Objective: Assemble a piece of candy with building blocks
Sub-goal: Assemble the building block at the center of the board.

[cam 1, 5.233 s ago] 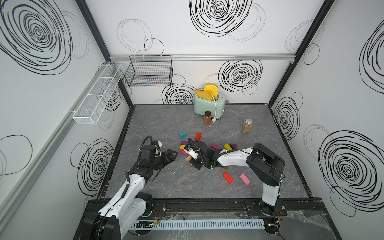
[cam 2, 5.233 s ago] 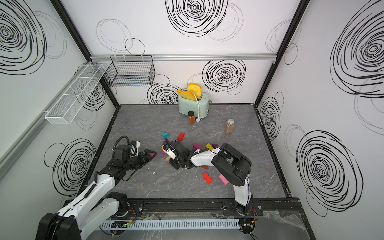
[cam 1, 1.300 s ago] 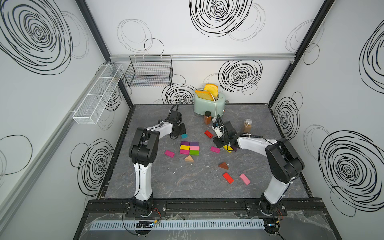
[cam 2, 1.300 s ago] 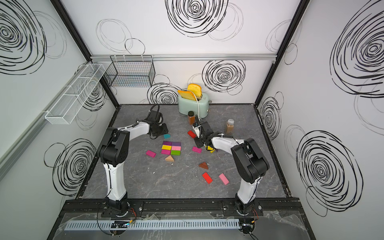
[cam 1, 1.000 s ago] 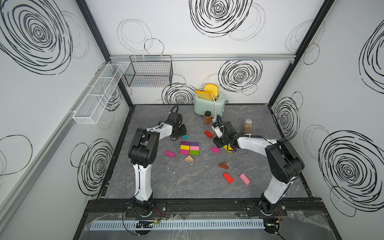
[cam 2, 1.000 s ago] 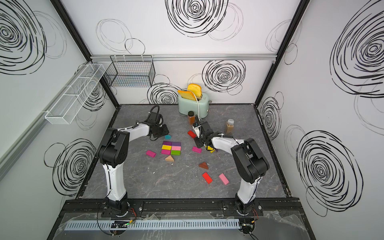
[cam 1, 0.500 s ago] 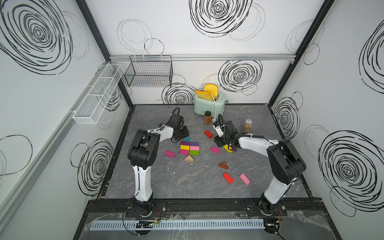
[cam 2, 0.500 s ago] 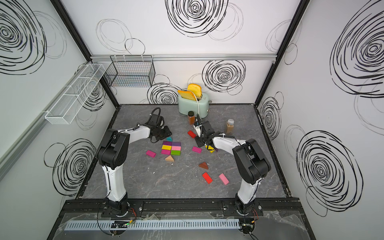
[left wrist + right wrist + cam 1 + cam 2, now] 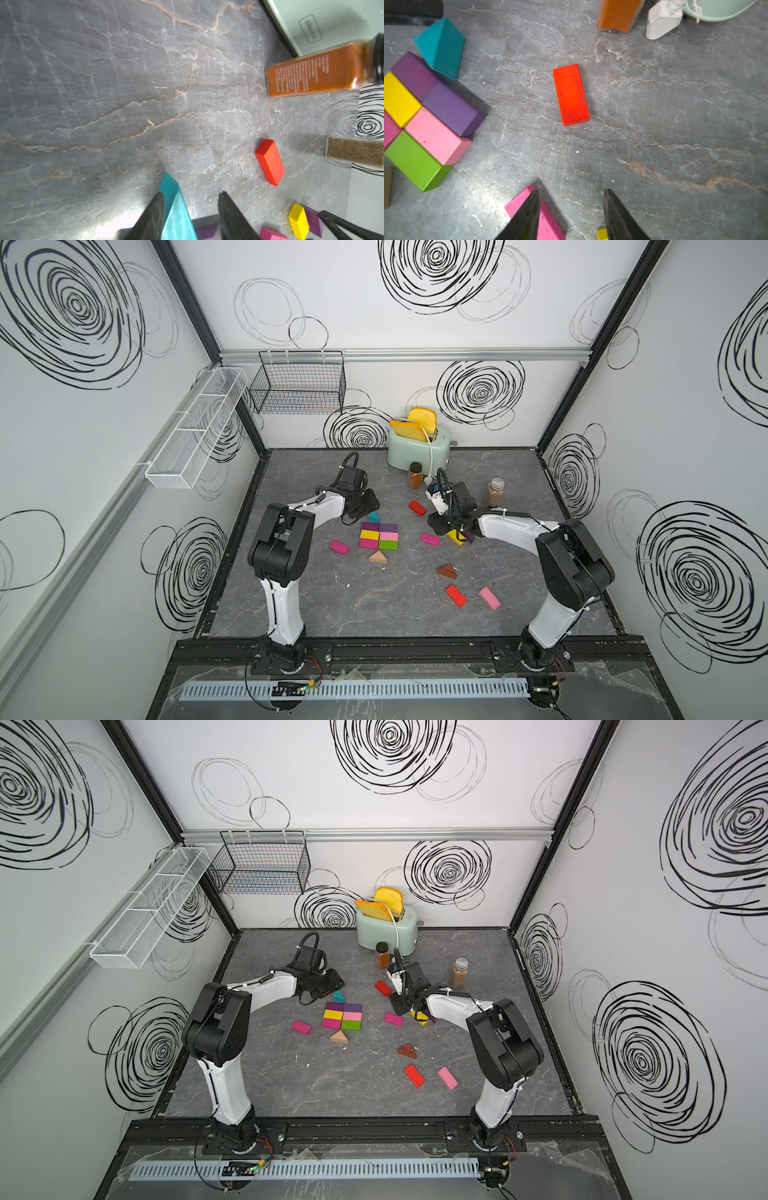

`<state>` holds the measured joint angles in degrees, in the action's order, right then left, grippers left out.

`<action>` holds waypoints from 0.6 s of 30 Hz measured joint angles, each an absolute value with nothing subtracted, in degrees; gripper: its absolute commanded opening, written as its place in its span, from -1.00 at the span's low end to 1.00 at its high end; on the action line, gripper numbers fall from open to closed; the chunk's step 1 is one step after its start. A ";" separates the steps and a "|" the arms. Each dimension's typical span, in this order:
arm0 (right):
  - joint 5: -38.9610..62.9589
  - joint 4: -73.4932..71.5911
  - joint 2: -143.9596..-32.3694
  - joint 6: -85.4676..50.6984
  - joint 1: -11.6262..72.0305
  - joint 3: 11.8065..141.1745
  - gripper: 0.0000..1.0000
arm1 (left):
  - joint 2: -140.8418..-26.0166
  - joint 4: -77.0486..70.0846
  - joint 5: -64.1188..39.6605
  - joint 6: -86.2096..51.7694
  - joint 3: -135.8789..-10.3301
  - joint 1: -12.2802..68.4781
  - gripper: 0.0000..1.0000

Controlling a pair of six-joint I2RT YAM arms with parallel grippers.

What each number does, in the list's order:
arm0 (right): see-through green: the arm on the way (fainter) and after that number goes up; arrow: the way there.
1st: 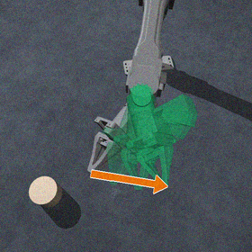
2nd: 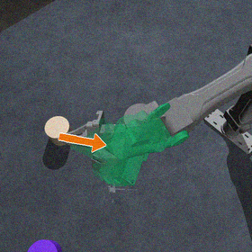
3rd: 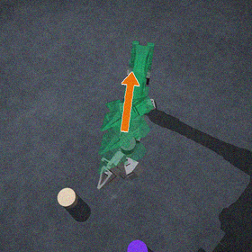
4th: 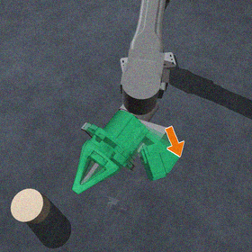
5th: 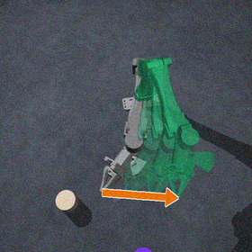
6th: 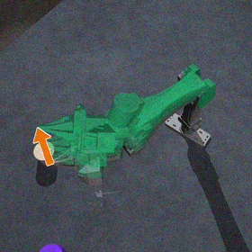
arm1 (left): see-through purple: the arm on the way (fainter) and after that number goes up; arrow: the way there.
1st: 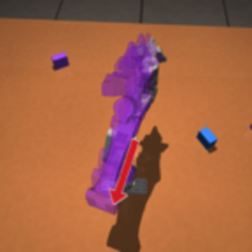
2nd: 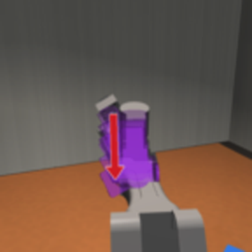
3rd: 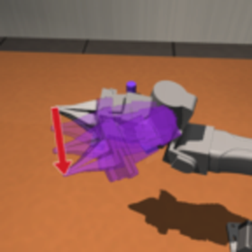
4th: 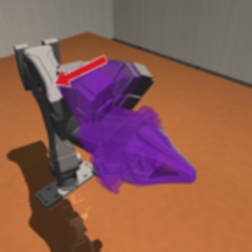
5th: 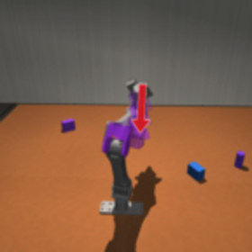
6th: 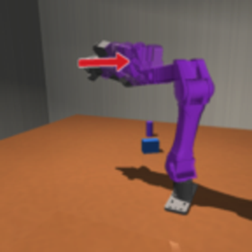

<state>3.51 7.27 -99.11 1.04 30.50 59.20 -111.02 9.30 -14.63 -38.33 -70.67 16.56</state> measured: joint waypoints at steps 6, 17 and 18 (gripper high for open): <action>5.19 8.43 -100.33 2.59 34.17 63.61 0.19 | -108.05 11.09 -14.74 -36.01 -69.49 15.07 -0.03; 5.85 9.58 -113.84 3.31 39.53 82.08 0.40 | -106.50 14.35 -13.06 -30.44 -70.72 5.69 0.30; 5.87 9.85 -115.37 3.51 39.90 83.68 0.43 | -106.50 14.66 -12.88 -30.26 -70.72 6.02 0.44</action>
<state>5.87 9.85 -115.37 3.51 39.90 83.68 -106.50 14.66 -12.88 -30.26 -70.72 6.02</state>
